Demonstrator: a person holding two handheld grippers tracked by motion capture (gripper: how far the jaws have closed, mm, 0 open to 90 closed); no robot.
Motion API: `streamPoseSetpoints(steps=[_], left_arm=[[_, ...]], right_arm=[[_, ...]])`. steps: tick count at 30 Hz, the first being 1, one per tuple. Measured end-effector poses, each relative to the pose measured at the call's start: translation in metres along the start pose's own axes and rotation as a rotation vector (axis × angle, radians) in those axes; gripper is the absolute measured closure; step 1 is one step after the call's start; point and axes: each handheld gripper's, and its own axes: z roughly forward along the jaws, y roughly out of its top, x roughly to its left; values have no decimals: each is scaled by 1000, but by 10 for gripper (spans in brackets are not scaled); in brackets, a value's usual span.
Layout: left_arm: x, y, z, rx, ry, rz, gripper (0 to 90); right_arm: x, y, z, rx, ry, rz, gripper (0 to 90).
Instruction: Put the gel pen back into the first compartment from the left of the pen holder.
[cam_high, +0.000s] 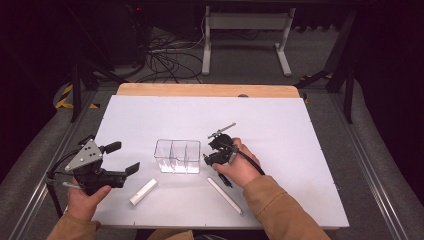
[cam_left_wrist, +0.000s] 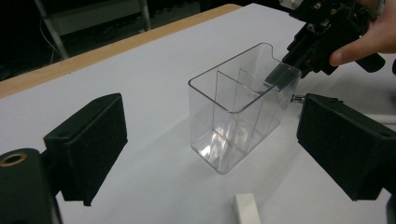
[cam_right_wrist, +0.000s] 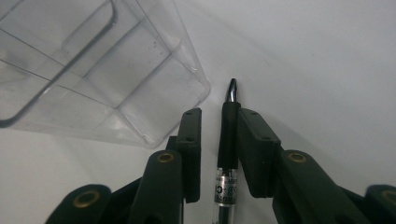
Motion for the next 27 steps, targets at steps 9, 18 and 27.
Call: streamPoseSetpoints(steps=[9, 18, 27], left_arm=[[0, 0, 0, 1, 0, -3, 93], [-1, 0, 0, 2, -3, 2, 93], [-1, 1, 0, 2, -2, 4, 93]], right_arm=[[-1, -1, 7, 52, -45, -6, 757], [2, -1, 10, 61, -78, -6, 783], [5, -1, 10, 62, -103, 1, 802]])
